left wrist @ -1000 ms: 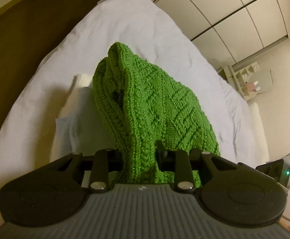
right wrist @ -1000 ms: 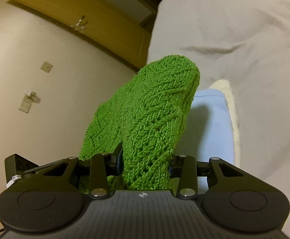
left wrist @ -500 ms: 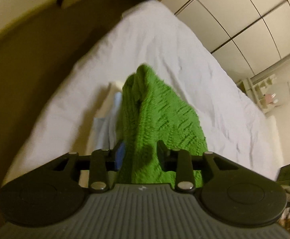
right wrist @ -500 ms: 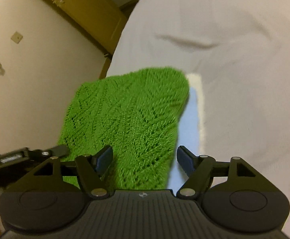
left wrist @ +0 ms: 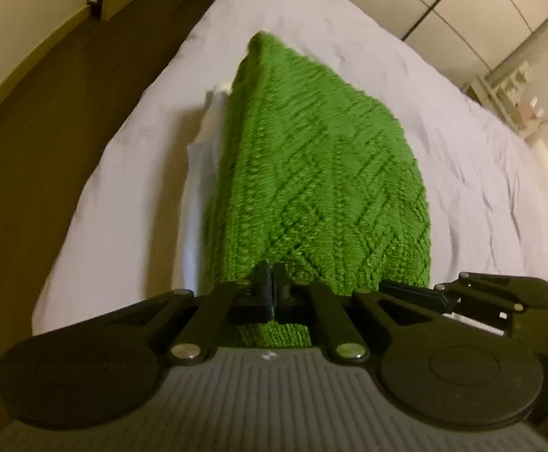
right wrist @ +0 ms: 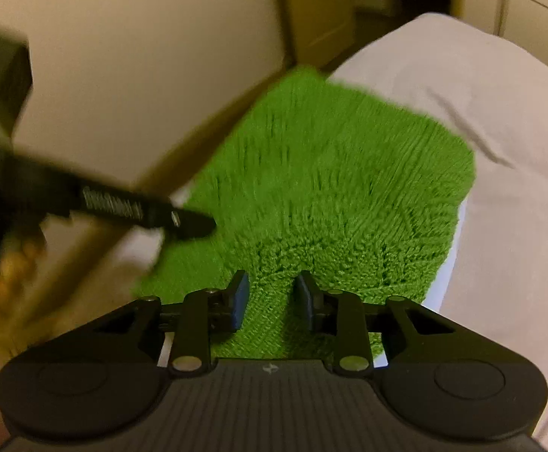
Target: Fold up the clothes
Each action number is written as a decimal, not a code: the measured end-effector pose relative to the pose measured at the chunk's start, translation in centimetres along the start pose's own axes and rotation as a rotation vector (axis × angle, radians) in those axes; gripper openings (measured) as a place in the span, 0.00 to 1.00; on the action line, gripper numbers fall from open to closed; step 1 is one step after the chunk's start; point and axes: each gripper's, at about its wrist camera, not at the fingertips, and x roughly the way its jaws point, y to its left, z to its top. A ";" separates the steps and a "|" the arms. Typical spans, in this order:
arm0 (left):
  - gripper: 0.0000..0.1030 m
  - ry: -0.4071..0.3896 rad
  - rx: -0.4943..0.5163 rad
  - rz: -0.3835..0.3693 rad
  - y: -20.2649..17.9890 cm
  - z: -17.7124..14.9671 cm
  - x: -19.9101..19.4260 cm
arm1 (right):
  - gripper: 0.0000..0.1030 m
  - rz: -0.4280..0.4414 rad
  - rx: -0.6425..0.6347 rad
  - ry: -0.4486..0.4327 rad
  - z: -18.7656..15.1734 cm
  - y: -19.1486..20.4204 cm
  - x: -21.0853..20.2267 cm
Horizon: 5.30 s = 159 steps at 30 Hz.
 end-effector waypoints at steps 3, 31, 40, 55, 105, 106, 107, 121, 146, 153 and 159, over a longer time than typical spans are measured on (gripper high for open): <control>0.03 -0.022 -0.014 -0.001 0.6 -0.8 0.1 | 0.29 -0.024 -0.087 0.043 -0.2 1.1 0.9; 0.03 -0.046 -0.058 0.027 2.0 -1.9 0.7 | 0.39 -0.109 -0.243 -0.013 -2.0 3.6 3.1; 0.03 -0.072 -0.052 0.027 -0.8 -0.3 -1.8 | 0.45 -0.089 -0.173 -0.062 -0.4 1.5 -0.5; 0.06 -0.031 0.042 0.107 -2.9 -1.3 -1.9 | 0.49 -0.028 -0.137 -0.010 -1.8 2.8 -2.6; 0.99 -0.307 -0.402 0.667 -38.9 -18.3 -17.2 | 0.87 0.248 -0.205 -0.129 -11.4 -16.1 -32.1; 0.99 -0.312 -0.401 0.684 -39.7 -18.5 -17.2 | 0.87 0.254 -0.205 -0.129 -11.6 -16.6 -32.6; 0.99 -0.317 -0.399 0.702 -40.4 -18.7 -17.2 | 0.87 0.255 -0.207 -0.133 -11.8 -17.0 -33.0; 0.99 -0.334 -0.379 0.884 -48.5 -19.9 -16.7 | 0.92 0.219 -0.234 -0.157 -13.2 -21.3 -36.0; 0.99 -0.251 -0.568 0.849 -48.3 -19.9 -12.2 | 0.98 0.249 -0.279 -0.053 -11.7 -24.2 -32.6; 0.99 -0.280 -0.589 0.862 -48.0 -19.1 -11.9 | 0.98 0.259 -0.294 -0.038 -10.6 -24.2 -31.4; 0.99 -0.273 -0.595 0.847 -47.3 -18.0 -11.2 | 0.98 0.255 -0.301 -0.017 -9.9 -24.3 -30.2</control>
